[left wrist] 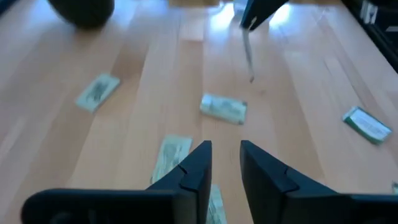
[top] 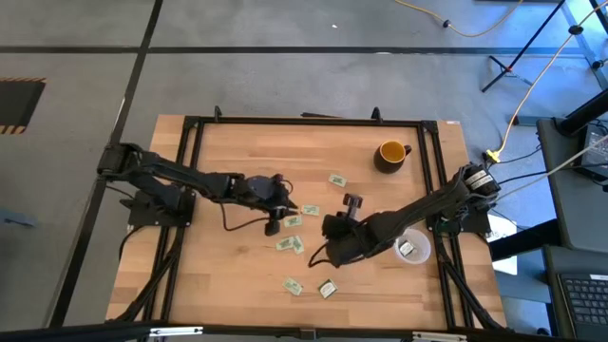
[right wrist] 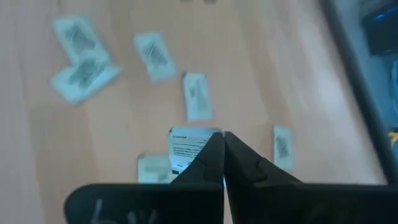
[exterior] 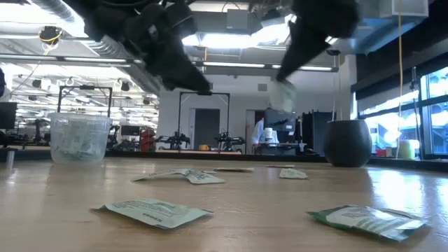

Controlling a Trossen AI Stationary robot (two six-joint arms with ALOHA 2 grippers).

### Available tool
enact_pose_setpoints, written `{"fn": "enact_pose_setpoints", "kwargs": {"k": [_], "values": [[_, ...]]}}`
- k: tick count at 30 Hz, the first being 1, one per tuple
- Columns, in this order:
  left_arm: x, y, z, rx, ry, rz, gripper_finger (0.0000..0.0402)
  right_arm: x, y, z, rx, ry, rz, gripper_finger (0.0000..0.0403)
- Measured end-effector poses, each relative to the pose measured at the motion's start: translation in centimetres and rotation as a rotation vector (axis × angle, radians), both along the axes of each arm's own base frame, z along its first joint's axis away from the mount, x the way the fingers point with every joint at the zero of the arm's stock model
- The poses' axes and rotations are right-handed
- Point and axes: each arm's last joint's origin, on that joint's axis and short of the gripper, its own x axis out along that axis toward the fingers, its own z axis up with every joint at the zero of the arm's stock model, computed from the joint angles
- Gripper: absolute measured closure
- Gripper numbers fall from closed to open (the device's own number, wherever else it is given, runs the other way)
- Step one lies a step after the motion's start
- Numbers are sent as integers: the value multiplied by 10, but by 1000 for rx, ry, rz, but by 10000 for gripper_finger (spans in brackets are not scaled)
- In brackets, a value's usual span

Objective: Pick and place Stevia / Truvia into bins
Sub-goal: Put the white stevia packet into the left transparent container

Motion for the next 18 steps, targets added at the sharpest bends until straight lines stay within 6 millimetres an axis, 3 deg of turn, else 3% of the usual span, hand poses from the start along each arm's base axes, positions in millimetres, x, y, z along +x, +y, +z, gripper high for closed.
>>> {"fn": "enact_pose_setpoints", "kwargs": {"k": [18], "values": [[13,-2,-1,-68,-106,-16,262,28,-21,10,-113,-131,66,402]]}}
